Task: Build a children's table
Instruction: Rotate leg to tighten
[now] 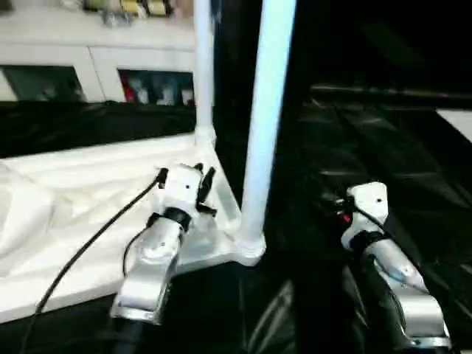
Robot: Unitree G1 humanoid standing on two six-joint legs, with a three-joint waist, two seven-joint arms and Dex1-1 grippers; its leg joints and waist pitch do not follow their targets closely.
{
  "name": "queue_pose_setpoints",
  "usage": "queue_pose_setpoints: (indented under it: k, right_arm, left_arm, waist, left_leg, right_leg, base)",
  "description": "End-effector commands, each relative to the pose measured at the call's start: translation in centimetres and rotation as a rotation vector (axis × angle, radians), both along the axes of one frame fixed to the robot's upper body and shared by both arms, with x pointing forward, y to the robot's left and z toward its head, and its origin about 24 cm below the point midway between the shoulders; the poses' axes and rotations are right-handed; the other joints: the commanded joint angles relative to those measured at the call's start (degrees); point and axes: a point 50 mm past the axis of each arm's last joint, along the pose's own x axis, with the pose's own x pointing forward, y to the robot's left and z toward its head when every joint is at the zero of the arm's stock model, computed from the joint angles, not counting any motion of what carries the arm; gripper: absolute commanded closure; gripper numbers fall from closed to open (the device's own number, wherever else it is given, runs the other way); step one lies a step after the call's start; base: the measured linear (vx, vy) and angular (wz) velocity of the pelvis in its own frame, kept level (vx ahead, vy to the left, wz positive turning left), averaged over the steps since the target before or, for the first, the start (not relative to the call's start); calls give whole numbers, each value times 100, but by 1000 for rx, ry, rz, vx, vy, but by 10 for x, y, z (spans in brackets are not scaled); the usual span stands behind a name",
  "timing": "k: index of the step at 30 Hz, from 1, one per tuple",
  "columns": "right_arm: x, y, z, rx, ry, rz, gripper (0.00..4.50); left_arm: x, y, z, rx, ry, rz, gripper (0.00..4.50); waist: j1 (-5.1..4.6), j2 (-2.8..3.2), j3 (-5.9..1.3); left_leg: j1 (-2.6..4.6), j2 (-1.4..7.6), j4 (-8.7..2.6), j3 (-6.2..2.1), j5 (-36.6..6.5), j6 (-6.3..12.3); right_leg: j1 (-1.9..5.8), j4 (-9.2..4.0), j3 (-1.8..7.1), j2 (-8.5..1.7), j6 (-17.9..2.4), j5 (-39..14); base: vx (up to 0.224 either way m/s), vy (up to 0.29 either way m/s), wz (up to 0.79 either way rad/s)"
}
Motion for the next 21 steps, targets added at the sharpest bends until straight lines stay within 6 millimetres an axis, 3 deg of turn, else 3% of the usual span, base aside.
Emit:
queue_pose_setpoints:
  k: [1,2,3,4,5,6,7,8,9,10,11,12,13,14,15,16,17,18,19,21]
  right_arm:
    - [2,4,3,8,-11,12,2]
    - [1,3,3,12,-9,17,2]
    - [1,3,3,14,-6,25,2]
    - [1,2,3,16,-5,29,2]
    - [1,2,3,26,1,46,2]
    - [1,1,3,34,6,61,2]
    - [0,0,3,37,25,110,2]
    - [0,0,3,37,25,110,2]
    - [0,0,3,38,31,125,2]
    - [-1,-1,3,39,39,144,0]
    - [-3,-5,4,7,67,229,0]
    - [-5,-8,3,-24,89,293,0]
    - [-5,-8,3,-24,89,293,0]
    - [-7,-13,4,-54,110,345,0]
    - [-9,-18,5,-85,131,396,0]
    - [-11,-23,6,-108,146,428,0]
    - [-13,-26,7,-121,156,448,0]
    - [-15,-31,8,-144,173,486,0]
    - [-16,-32,8,-154,181,500,0]
    - [-18,-37,10,-188,201,543,0]
  left_arm:
    - [-2,1,3,-29,-10,-64,329]
    - [-5,-1,4,-22,-9,-160,329]
    - [-8,-1,3,-8,-8,-231,329]
    - [-8,0,3,-2,-6,-245,329]
    - [-9,2,3,20,2,-302,329]
    - [-10,4,2,37,8,-340,329]
    - [-12,9,3,44,37,-420,329]
    - [-12,9,3,44,37,-420,329]
    - [-12,11,3,44,46,-444,329]
    - [-13,13,3,45,57,-476,310]
    - [-18,16,5,65,121,-612,301]
    - [-23,19,5,85,174,-713,301]
    - [-23,19,5,85,174,-713,291]
    - [-26,21,6,106,224,-779,291]
    - [-30,22,6,123,289,-848,281]
    - [-33,23,7,124,334,-889,268]
    - [-34,23,8,123,363,-916,259]
    - [-36,22,8,128,397,-959,254]
    - [-37,22,7,135,406,-969,247]
    - [-38,22,6,165,434,-997,237]
  waist:
    - [-160,18,-167]
    - [-167,146,-344]
    - [-204,113,-356]
    - [-201,86,-364]
    - [-82,-48,-475]
    - [-48,-72,-499]
    - [-9,-79,-492]
    - [-6,-79,-479]
    - [-4,-70,-424]
    - [11,-71,-370]
    - [26,-5,-308]
    - [35,-11,-281]
    - [47,27,-239]
    - [41,13,-193]
    - [69,55,-167]
    - [83,27,-134]
    - [93,17,-113]
    - [113,-1,-58]
    - [149,-4,-93]
    - [158,25,-121]
  left_leg:
    - [38,601,-800,-230,-837,434]
    - [399,701,-718,-373,-244,823]
    - [396,718,-649,-349,374,1058]
    - [326,705,-566,-344,1196,1260]
    - [18,430,-356,-170,3291,1389]
    - [-42,384,-331,-157,3686,1364]
    - [-73,337,-339,-124,3666,1206]
    - [-83,352,-361,-103,3403,1157]
    - [-159,403,-431,-82,2700,984]
    - [-155,469,-498,-57,1802,891]
    - [-137,505,-565,-41,897,764]
    - [-139,539,-600,-49,552,700]
    - [-111,566,-656,-8,-128,515]
    - [-114,586,-701,16,-464,437]
    - [-74,587,-724,65,-976,239]
    - [-37,597,-748,120,-1315,90]
    - [-33,596,-754,147,-1370,46]
    - [25,590,-772,206,-1535,-30]
    - [30,591,-750,219,-1377,-36]
    - [-36,617,-768,251,-939,10]
  right_leg:
    - [30,-502,69,-311,-1188,-1612]
    - [-197,-241,40,-388,-1285,-156]
    - [-259,-209,56,-433,-1290,506]
    - [-252,-181,90,-514,-1277,1084]
    - [-25,-71,253,-651,-1237,2882]
    - [1,-48,284,-640,-1151,3340]
    - [-21,-39,288,-619,-1042,3585]
    - [-24,-67,289,-620,-1045,3398]
    - [10,-113,271,-661,-1144,2855]
    - [-9,-187,272,-705,-1319,2155]
    - [-20,-257,271,-719,-1487,1414]
    - [-13,-270,273,-725,-1546,1095]
    - [-25,-315,276,-714,-1617,551]
    - [-45,-346,293,-713,-1629,249]
    - [-58,-392,309,-735,-1631,-355]
    - [-82,-446,330,-734,-1573,-912]
    - [-94,-474,342,-733,-1528,-1146]
    - [-154,-563,368,-731,-1427,-1692]
    - [-132,-583,389,-771,-1355,-1898]
    - [-120,-553,369,-733,-1301,-1536]
  base:
    - [76,50,-6]
    - [109,57,5]
    - [111,38,18]
    - [111,38,18]
    - [69,46,5]
    - [0,0,0]
    - [0,0,0]
    - [0,0,0]
    - [0,0,0]
    - [0,0,0]
    - [-55,-14,-1]
    - [-73,-22,-2]
    - [-73,-22,-2]
    - [-81,-27,0]
    - [-79,-27,4]
    - [-79,-27,4]
    - [-67,-23,8]
    - [-53,-25,10]
    - [-53,-25,10]
    - [0,0,0]
